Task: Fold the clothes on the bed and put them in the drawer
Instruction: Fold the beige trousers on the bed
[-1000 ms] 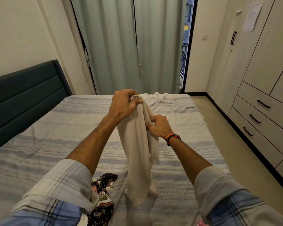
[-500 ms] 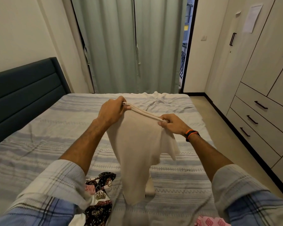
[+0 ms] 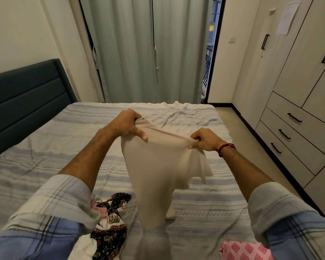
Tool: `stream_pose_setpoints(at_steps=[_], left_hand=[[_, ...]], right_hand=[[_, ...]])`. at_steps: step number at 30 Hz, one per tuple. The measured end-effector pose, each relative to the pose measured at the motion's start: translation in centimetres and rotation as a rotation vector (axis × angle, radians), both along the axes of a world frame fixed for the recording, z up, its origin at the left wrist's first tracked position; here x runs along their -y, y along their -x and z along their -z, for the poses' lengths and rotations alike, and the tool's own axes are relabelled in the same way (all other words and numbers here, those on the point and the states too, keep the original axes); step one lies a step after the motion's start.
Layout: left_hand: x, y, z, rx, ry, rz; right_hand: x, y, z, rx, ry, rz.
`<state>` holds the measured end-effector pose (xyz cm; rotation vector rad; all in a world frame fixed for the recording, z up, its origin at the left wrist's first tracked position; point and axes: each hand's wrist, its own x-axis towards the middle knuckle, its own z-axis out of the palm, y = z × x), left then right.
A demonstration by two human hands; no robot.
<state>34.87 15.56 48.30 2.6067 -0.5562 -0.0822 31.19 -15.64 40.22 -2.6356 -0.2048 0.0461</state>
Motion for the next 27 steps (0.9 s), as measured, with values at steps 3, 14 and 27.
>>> stream_pose_setpoints(at_steps=[3, 14, 27], left_hand=[[0.0, -0.4, 0.3, 0.057, -0.062, -0.058], [1.8, -0.2, 1.3, 0.409, 0.136, -0.462], [2.7, -2.8, -7.5, 0.596, 0.517, -0.364]], right_hand=[[-0.1, 0.0, -0.2, 0.097, 0.024, 0.093], [-1.1, -0.4, -2.1, 0.127, -0.451, 0.416], [0.6, -1.3, -10.8, 0.524, -0.63, 0.426]])
